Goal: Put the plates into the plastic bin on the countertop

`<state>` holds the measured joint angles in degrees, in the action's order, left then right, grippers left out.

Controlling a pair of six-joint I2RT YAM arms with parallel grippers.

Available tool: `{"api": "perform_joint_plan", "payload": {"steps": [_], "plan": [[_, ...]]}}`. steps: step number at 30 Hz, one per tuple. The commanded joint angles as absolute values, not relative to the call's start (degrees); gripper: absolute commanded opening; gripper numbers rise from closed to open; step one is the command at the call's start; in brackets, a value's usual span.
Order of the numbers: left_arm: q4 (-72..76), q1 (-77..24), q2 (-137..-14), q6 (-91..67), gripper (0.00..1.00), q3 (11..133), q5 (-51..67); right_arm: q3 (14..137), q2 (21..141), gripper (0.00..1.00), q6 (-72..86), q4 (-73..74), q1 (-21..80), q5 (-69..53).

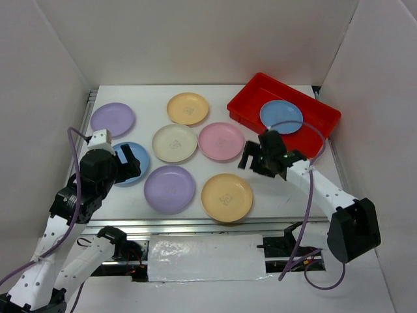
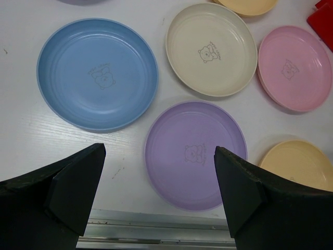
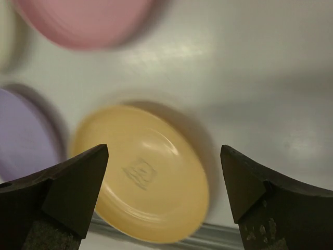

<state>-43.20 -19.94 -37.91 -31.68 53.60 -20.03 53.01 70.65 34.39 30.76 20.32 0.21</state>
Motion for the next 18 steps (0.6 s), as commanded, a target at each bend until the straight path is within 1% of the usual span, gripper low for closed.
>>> {"api": "perform_joint_plan", "payload": {"steps": [1,4,6,7,9,11,13,14,15,16,17,18], "plan": [[-41.31,-19.86,-38.94,-31.11,0.99,54.05,-20.04,43.17,68.56,0.96,34.36,25.67,24.51,0.79],[-41.31,-19.78,-38.94,-31.20,0.99,54.05,-19.95,39.39,67.77,0.95,37.25,26.45,29.43,6.05],[-41.31,-19.78,-38.67,-31.11,0.99,54.14,-19.95,37.63,67.94,0.95,37.97,25.41,30.93,6.94],[-41.22,-19.86,-38.50,-31.20,0.99,53.97,-19.86,35.88,68.11,0.94,38.58,24.79,31.29,5.90],[-41.22,-19.86,-38.23,-31.20,0.99,53.96,-20.04,33.68,69.51,0.88,39.81,23.12,32.16,5.45],[-41.31,-19.86,-37.97,-31.29,0.99,53.96,-20.13,32.61,70.48,0.75,40.78,22.06,32.87,5.80],[-41.13,-19.78,-37.97,-31.20,0.99,53.88,-19.95,31.29,71.28,0.65,42.53,21.54,34.01,7.02],[-41.05,-19.78,-37.88,-31.20,0.99,53.88,-19.86,31.20,71.19,0.53,42.89,21.79,34.36,7.21],[-40.96,-19.78,-37.97,-31.03,0.99,53.79,-19.69,31.03,71.02,0.48,44.02,22.06,34.71,7.56],[-41.04,-19.78,-38.32,-31.03,0.99,53.88,-19.60,31.11,70.75,0.41,44.56,22.23,35.59,8.43],[-41.04,-19.78,-38.32,-31.03,0.99,53.96,-19.60,31.20,70.32,0.20,44.91,22.76,35.94,8.79],[-41.13,-19.78,-38.41,-31.11,0.99,53.96,-19.69,31.46,69.36,0.14,45.96,23.20,36.30,9.22]]}}
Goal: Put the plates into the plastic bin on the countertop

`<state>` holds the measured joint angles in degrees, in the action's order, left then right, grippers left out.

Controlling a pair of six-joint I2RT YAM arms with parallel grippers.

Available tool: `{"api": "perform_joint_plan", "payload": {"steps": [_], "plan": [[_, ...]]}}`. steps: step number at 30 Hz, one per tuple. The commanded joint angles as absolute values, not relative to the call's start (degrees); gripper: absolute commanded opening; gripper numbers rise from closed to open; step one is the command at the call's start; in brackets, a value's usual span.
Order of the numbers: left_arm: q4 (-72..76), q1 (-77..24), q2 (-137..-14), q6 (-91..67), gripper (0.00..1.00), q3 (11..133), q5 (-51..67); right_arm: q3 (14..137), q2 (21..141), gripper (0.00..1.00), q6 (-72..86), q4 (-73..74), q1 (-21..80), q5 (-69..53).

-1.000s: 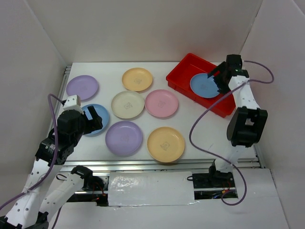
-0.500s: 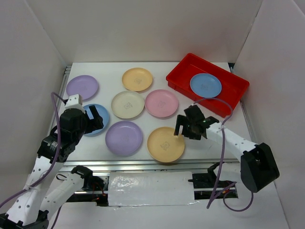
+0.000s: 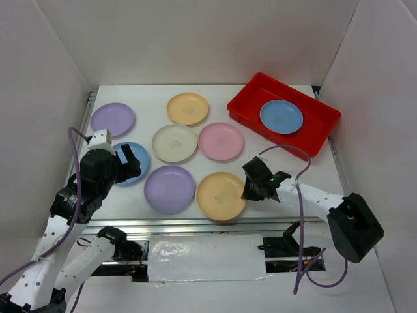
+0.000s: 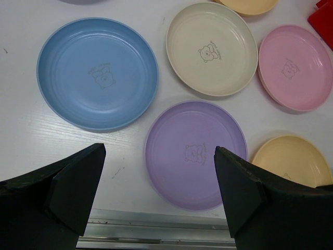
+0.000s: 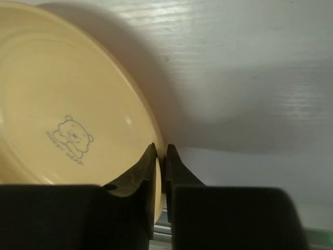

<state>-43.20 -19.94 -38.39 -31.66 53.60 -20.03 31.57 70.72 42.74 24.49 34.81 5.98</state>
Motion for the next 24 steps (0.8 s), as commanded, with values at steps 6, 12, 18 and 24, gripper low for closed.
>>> {"api": "perform_joint_plan", "payload": {"steps": [6,12,18,24], "plan": [[-40.87,-19.86,-37.88,-31.11,0.99,53.79,-19.51,37.77,63.03,0.00,48.43,31.80,39.90,14.06],[-40.78,-19.86,-37.88,-30.85,0.99,53.79,-19.07,47.71,55.11,0.00,42.46,36.65,30.61,13.37],[-40.87,-19.78,-38.85,-30.85,0.99,53.88,-18.99,61.68,62.65,0.00,36.04,37.45,11.39,8.20],[-40.96,-19.78,-38.94,-30.85,0.99,53.96,-19.16,74.69,84.17,0.00,39.02,31.11,-7.61,0.26]]}}
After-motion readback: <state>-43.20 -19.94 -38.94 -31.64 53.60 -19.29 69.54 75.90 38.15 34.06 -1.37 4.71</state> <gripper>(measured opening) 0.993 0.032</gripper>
